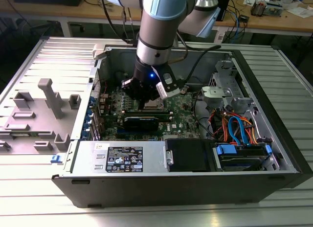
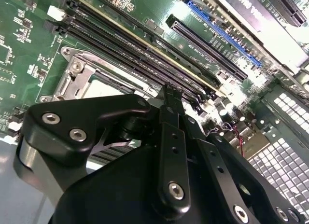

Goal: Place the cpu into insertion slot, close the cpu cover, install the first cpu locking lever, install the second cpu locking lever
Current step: 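Install the second cpu locking lever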

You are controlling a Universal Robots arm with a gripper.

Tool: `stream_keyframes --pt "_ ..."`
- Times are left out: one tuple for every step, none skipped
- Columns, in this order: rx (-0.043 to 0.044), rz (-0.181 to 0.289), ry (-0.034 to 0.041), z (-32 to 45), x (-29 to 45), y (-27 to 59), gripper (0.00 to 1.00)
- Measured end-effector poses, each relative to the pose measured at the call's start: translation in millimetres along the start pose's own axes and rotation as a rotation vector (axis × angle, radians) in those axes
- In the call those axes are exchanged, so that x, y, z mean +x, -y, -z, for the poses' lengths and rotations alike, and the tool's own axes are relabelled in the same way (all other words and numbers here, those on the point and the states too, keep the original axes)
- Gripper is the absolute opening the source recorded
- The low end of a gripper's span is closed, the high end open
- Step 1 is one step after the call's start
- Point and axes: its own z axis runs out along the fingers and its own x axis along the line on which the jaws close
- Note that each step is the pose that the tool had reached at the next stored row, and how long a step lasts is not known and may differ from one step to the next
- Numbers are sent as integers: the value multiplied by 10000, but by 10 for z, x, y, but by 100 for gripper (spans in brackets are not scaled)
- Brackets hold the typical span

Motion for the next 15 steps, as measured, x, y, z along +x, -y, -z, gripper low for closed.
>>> stream_keyframes --pt "-8 6 1 -9 3 -2 11" --pt "-14 12 1 -12 4 -2 11" --pt "-60 23 4 -16 5 -3 11" --pt "-112 30 12 -22 6 -3 11" --pt "-143 34 16 -28 6 -4 11" --pt "-175 39 18 -34 7 -3 11" --pt "-210 46 21 -40 9 -3 11" --pt "-253 53 25 -48 11 -2 11" --pt "-268 54 28 -53 12 1 11" --pt "-270 54 29 -59 12 9 11" --pt "-271 55 29 -61 13 20 11" --pt "-271 54 28 -62 14 26 11" --pt "-271 53 28 -63 16 31 11" --pt "-272 54 29 -66 17 34 11" --pt "-273 57 29 -69 20 35 11"
